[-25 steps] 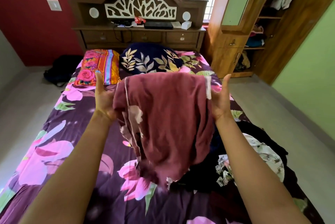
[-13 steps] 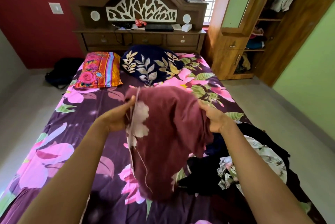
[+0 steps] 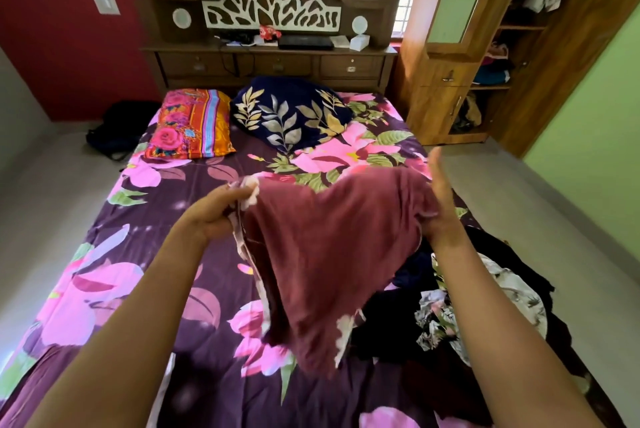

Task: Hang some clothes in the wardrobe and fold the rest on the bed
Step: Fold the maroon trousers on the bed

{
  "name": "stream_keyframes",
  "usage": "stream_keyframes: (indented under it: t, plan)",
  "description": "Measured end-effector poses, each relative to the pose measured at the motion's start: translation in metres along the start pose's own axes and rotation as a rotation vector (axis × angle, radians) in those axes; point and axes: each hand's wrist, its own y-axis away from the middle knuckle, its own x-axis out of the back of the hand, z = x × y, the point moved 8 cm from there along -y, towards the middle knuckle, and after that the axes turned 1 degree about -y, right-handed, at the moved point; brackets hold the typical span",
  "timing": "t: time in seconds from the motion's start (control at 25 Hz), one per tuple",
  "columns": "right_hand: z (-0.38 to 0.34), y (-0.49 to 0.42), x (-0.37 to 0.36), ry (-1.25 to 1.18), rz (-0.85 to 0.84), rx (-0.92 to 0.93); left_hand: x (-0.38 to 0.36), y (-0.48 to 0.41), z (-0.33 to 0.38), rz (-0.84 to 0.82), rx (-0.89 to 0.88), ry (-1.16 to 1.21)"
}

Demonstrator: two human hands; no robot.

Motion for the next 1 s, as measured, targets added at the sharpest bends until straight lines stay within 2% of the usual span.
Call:
stream_keyframes:
  t: [0.04,0.12,0.2,0.28,0.4,0.48,0.56,0.76,0.92,1.0]
  plan:
    - [-0.002,-0.002,0.001,-0.158,-0.037,0.04,0.0,0.001,0.009,0.028,-0.049,0.086]
    - [-0.002,-0.003,0.002,-0.25,-0.057,0.116,-0.001,-0.003,0.024,0.089,-0.12,0.136]
    - [0.0,-0.002,-0.008,-0.122,-0.117,0.117,0.0,-0.01,0.028,0.153,-0.124,0.118]
    - [0.004,-0.002,-0.009,0.046,-0.105,0.065,0.01,-0.014,0.026,0.221,-0.123,0.067]
    - [-0.002,-0.001,0.008,0.264,0.128,0.007,0.031,-0.019,0.022,0.262,-0.088,-0.066]
    - [-0.012,-0.007,0.015,0.28,0.256,0.039,0.041,-0.022,0.02,0.29,-0.05,-0.153]
    - [-0.017,-0.01,0.012,0.313,0.308,0.065,0.048,-0.019,0.022,0.398,-0.032,-0.192]
    - [-0.014,-0.018,0.018,0.425,0.397,0.072,0.059,-0.003,0.036,0.695,-0.257,-0.232]
    - [-0.017,-0.019,0.008,0.659,0.347,0.148,0.043,-0.01,0.043,0.571,-0.347,-0.375]
    - [-0.015,-0.02,-0.001,0.746,0.204,0.167,0.031,-0.011,0.047,0.518,-0.368,-0.377]
